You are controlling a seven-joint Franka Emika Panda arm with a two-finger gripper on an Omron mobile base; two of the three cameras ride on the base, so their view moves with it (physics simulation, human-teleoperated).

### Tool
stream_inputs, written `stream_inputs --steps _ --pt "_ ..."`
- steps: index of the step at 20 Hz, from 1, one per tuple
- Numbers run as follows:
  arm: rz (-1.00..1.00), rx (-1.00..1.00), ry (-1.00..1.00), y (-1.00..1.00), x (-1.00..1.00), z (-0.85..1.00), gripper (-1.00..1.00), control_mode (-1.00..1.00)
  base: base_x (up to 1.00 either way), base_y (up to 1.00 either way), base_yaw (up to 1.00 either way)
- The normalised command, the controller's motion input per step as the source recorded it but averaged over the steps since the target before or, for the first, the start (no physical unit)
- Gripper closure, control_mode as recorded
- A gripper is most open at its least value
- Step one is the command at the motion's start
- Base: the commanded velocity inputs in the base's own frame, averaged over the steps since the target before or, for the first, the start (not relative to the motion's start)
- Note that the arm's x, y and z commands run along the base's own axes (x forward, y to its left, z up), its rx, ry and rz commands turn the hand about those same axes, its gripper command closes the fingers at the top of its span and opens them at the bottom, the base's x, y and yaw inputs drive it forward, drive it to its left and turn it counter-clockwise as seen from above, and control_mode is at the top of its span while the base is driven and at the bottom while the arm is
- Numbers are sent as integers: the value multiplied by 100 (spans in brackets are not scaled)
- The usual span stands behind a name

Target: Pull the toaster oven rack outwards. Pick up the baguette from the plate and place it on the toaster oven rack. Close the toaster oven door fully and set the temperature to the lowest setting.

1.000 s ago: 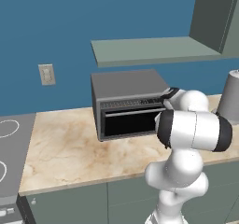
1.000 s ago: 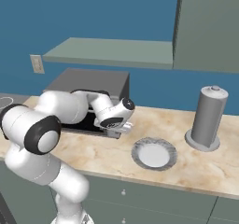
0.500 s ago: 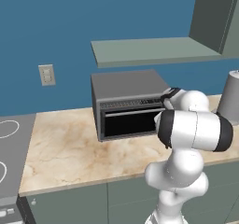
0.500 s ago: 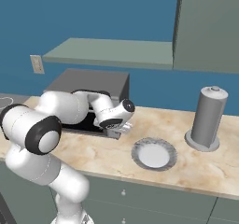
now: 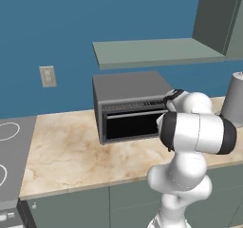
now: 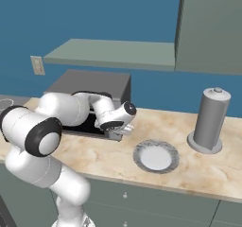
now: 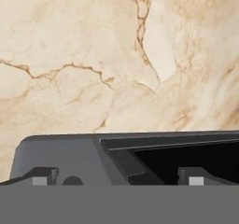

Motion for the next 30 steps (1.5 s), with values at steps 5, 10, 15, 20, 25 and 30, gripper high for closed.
stream_inputs --steps 5,10,15,20,25,30 --pt "-53 -53 19 33 100 -3 -100 -100 0 0 0" --pt "-67 -42 2 40 71 -42 -100 -100 0 0 0" --pt "-83 -21 0 32 41 -61 -100 -100 0 0 0" --pt "-85 -15 0 30 35 -69 -100 -100 0 0 0" --pt "-85 -16 0 29 35 -70 -100 -100 0 0 0" --pt "-79 -19 1 37 46 -47 -100 -100 0 0 0"
